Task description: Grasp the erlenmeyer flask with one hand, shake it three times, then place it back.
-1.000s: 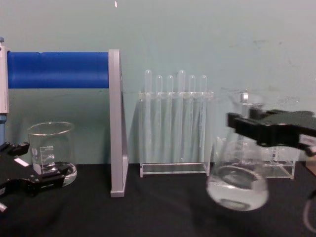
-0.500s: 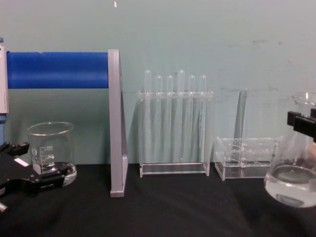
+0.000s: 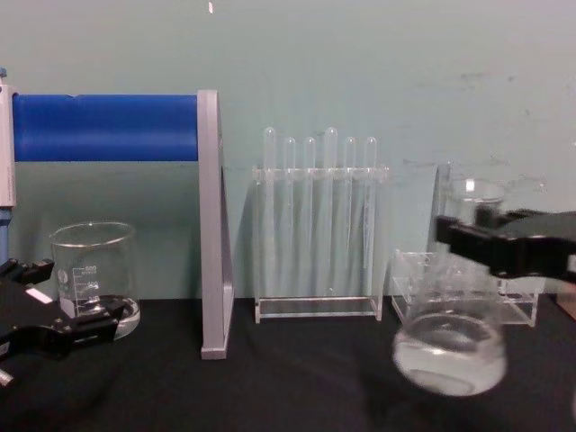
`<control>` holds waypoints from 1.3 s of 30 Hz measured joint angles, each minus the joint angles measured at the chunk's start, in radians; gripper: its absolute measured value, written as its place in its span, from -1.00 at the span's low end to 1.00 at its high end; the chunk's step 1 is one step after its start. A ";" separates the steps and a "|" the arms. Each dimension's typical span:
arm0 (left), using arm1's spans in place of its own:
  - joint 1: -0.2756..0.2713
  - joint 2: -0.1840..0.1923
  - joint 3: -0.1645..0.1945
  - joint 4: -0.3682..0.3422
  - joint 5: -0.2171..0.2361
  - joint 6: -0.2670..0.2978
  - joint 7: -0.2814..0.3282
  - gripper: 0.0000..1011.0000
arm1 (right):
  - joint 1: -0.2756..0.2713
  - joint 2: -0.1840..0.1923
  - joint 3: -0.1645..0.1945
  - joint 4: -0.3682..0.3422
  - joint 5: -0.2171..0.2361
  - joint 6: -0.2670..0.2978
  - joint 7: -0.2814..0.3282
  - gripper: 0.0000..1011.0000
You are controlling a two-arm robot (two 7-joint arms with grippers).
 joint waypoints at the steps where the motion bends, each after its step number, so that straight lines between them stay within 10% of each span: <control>1: 0.000 0.000 0.000 0.000 0.000 0.000 0.000 0.98 | 0.003 0.001 -0.010 0.001 0.002 -0.001 0.008 -0.11; 13: 0.000 0.000 0.000 0.000 0.000 0.000 0.000 0.98 | 0.050 0.023 -0.096 0.024 0.042 -0.016 0.088 -0.11; 39: 0.000 0.000 0.000 0.000 0.000 0.000 0.000 0.98 | 0.112 0.124 -0.146 0.122 0.150 -0.078 0.226 -0.11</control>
